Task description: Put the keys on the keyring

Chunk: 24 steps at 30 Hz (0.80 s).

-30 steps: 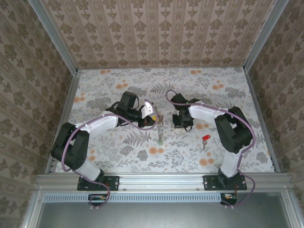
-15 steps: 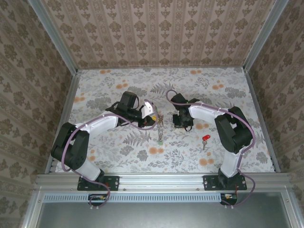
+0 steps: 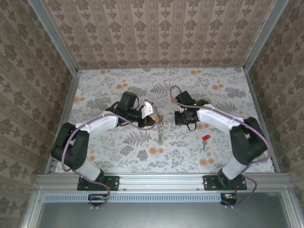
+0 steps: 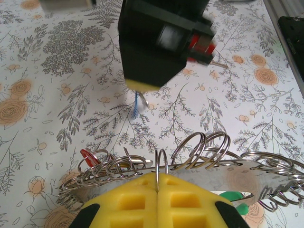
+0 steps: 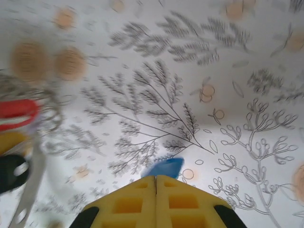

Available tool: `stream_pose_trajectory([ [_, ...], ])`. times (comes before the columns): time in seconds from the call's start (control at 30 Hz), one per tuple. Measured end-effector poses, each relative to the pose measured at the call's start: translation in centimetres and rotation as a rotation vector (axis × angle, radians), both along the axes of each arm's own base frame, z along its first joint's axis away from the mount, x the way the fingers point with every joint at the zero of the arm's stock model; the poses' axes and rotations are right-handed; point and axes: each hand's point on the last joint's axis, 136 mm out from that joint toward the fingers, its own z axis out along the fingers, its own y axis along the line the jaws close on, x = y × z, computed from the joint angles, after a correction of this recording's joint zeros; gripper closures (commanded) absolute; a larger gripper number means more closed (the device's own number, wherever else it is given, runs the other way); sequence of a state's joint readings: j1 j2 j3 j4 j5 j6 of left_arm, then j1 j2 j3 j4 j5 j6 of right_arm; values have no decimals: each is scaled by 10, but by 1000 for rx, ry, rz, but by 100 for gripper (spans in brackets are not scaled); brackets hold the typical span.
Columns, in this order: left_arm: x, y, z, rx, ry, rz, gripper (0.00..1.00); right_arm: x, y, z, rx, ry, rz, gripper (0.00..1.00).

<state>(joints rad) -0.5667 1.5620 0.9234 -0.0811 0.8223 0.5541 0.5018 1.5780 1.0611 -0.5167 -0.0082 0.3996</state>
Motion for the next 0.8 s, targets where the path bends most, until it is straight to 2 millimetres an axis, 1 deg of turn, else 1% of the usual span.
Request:
stream_pose_trajectory([
  [0.07,0,0,0,0,0,0,100,-3,3,24,47,-121,84,96],
  [0.13,0,0,0,0,0,0,100,-9,7,43,85,-224,179,95],
  [0.2,0,0,0,0,0,-1,100,-17,15,57,121,-319,299,100],
  [0.23,0,0,0,0,0,0,100,-23,20,62,134,-359,373,100],
  [0.33,-1,0,0,-3,2,-4,100,-36,29,67,149,-454,537,100],
  [0.43,-2,-1,1,-7,4,-9,100,-45,34,73,159,-516,650,100],
  [0.8,-13,-4,2,0,-8,-53,100,-50,55,97,169,-705,884,100],
])
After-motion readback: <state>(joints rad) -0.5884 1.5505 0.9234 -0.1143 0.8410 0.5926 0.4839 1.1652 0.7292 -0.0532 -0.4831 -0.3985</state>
